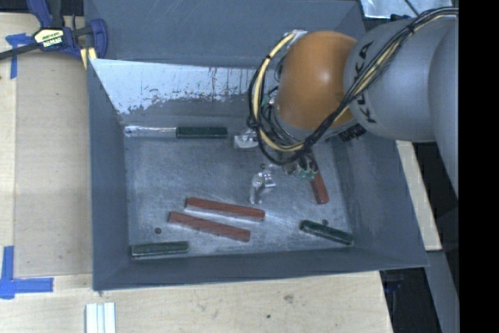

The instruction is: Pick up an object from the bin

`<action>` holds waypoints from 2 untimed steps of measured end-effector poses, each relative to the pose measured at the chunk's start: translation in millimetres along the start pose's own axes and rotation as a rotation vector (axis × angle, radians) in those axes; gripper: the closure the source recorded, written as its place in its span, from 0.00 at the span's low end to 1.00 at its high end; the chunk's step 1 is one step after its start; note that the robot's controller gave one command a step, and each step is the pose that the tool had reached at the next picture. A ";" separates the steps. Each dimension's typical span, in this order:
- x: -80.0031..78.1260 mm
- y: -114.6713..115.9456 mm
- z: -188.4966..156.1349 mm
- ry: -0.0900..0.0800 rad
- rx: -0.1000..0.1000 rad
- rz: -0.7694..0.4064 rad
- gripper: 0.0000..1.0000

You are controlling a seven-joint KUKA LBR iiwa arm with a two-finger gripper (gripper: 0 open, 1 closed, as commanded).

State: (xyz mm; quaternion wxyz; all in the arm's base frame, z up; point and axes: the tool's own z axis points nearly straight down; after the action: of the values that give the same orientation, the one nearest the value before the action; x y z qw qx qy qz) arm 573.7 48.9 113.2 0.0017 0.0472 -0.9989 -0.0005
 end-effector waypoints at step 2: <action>69.6 11.2 32.6 -0.009 0.002 -0.162 1.00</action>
Offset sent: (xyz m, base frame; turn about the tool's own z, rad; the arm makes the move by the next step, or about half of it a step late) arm 0.0000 0.0000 0.0000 0.0000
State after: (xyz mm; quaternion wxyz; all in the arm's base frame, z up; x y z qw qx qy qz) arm 503.3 53.6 80.9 -0.0027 0.1279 -0.9918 0.0000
